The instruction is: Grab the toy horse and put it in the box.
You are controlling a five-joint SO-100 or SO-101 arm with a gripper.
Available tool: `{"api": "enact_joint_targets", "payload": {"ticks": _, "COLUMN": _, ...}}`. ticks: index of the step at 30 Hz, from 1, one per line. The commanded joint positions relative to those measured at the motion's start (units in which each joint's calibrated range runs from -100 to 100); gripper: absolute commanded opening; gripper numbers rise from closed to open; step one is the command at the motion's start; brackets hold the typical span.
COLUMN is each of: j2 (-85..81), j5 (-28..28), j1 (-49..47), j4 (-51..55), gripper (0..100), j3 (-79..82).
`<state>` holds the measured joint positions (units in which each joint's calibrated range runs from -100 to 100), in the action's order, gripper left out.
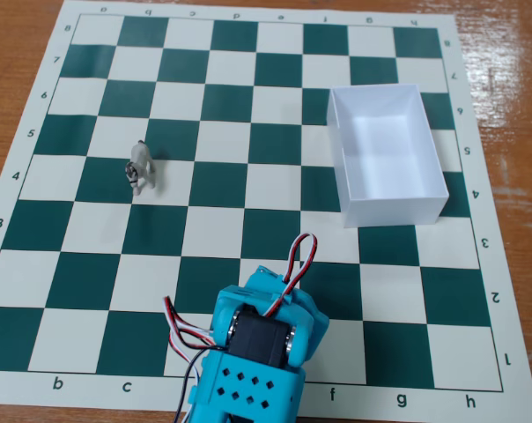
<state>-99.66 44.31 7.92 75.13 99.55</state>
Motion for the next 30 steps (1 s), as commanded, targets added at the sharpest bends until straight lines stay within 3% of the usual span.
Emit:
{"api": "enact_joint_targets", "payload": {"ticks": 1, "j2": -0.07, "j5": 0.30, "j1": -2.56, "j4": 0.20, "gripper": 0, "j3": 0.45}}
{"api": "enact_joint_targets", "payload": {"ticks": 30, "j2": -0.16, "j5": 1.86, "j1": -1.34, "j4": 0.45, "gripper": 0, "j3": 0.45}}
